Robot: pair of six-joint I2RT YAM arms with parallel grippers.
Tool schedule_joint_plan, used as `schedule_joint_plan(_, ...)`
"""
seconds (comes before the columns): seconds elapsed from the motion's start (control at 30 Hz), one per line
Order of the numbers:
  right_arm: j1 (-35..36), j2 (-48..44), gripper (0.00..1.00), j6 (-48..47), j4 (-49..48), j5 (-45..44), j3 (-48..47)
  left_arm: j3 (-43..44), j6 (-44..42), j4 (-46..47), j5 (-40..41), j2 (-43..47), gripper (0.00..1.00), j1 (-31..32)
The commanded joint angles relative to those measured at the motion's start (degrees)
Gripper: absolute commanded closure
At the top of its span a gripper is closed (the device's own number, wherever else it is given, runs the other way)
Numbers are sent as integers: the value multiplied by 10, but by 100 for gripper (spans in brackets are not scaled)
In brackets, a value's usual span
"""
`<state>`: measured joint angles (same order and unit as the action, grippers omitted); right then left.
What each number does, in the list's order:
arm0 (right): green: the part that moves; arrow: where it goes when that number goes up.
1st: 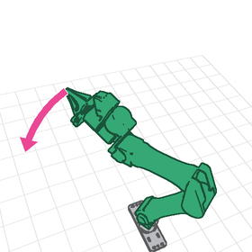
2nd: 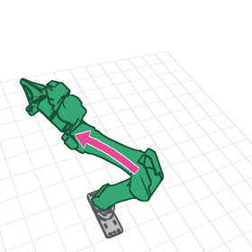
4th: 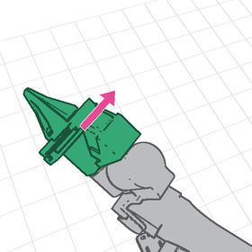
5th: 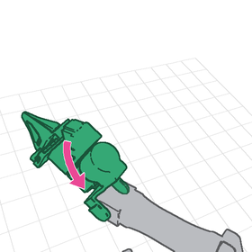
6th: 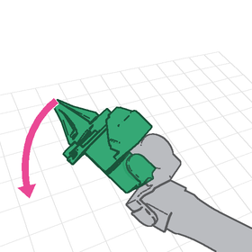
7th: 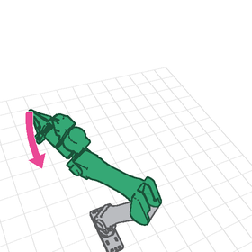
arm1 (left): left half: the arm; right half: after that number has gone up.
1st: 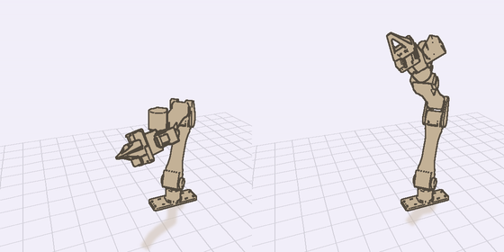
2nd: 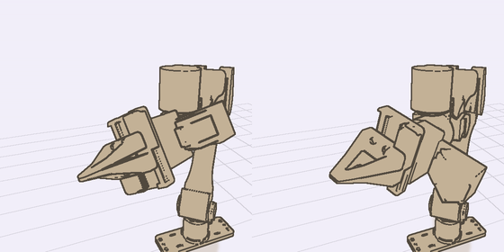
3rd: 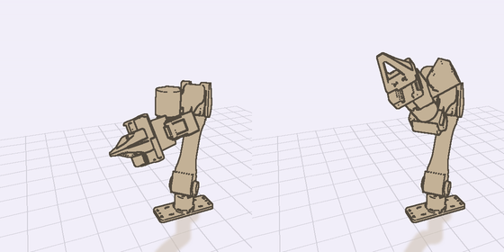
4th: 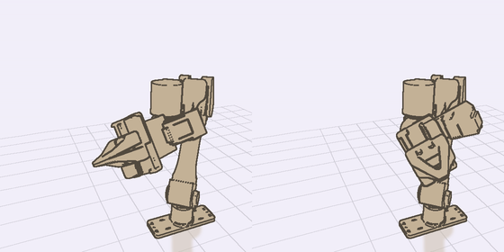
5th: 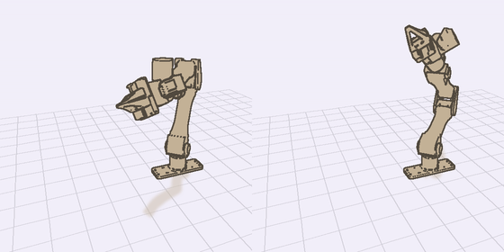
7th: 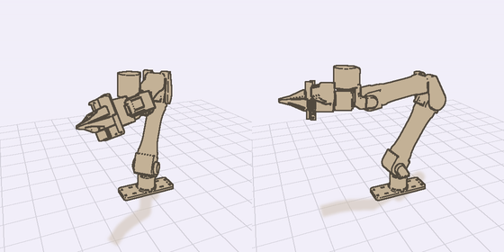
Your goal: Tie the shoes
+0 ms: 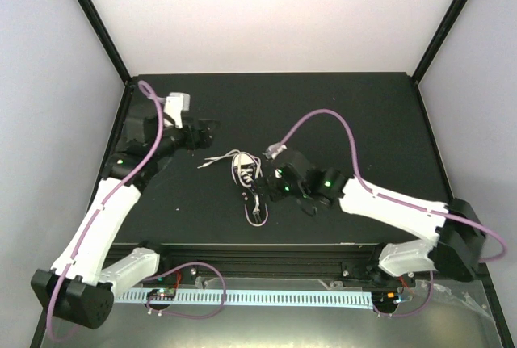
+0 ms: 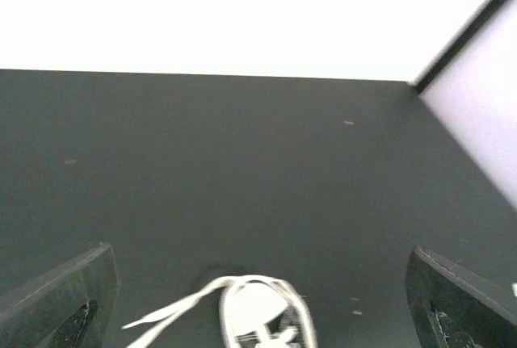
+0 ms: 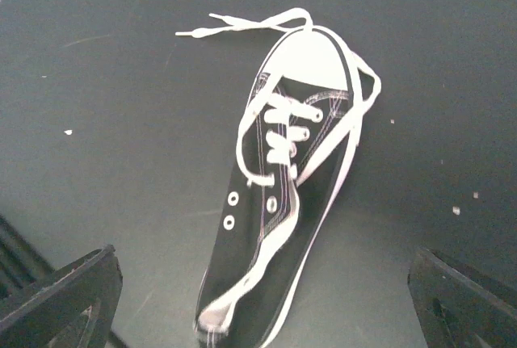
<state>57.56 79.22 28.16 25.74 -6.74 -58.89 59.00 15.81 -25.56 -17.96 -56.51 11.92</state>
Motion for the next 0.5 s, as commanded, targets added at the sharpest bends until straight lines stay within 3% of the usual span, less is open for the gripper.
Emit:
schedule_joint_plan(0.0,-12,113,0,-42,28,-13,-95,0,-65,-71,76,-17,1,-59)
schedule_joint_plan(0.1,-19,207,6,-59,37,-1,-179,-9,-77,-68,119,-38,1,-79)
schedule_joint_plan(0.23,-31,323,14,-80,71,-4,-296,6,-86,-100,117,-38,1,-94)
schedule_joint_plan(0.47,-48,468,22,-105,136,-79,-455,-59,-88,-43,94,17,1,-95)
